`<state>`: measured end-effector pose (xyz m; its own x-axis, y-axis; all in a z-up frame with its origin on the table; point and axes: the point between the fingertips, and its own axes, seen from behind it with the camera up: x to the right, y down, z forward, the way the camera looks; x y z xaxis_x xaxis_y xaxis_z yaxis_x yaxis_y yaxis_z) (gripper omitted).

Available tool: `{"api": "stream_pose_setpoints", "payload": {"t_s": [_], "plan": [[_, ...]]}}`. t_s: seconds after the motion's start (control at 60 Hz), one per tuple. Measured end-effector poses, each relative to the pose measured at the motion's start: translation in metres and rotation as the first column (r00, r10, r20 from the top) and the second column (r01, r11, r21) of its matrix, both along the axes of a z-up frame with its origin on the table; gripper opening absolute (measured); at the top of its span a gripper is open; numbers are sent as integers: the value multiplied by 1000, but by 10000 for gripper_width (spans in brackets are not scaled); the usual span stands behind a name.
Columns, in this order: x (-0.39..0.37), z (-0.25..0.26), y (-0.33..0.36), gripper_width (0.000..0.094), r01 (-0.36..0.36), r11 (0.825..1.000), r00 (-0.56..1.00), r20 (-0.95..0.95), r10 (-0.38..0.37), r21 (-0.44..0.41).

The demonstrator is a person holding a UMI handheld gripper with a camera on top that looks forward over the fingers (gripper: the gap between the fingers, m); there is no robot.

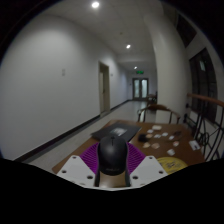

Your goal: Arrange mouse

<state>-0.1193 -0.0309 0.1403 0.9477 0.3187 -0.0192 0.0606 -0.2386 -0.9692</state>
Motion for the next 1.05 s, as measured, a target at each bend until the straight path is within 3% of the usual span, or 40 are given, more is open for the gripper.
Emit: {"api": "stream_pose_setpoints", "payload": {"t_s": [0.067,0.133,0.25,0.333,0.55,0.633,0.8,0.833,0.917,1.0,1.05], "plan": [[54,34,10,338,75,995,997,-8,-75,58],[111,35,20,339,164,985,986,-6,-164,60],[183,-35,34,338,269,959,963,10,-269,-85],[200,-87,28,336,295,942,956,46,-291,-163],[206,-150,34,344,286,921,958,96,-270,-264],[206,-151,33,347,281,928,959,99,-264,-245],[203,-152,34,508,242,932,970,97,-224,-271],[202,-151,30,579,221,934,974,104,-200,-280],[207,-142,13,870,214,934,975,114,-189,-286],[209,-126,-8,844,182,953,982,89,-165,-241],[212,-121,-24,848,170,956,985,64,-159,-239]]}}
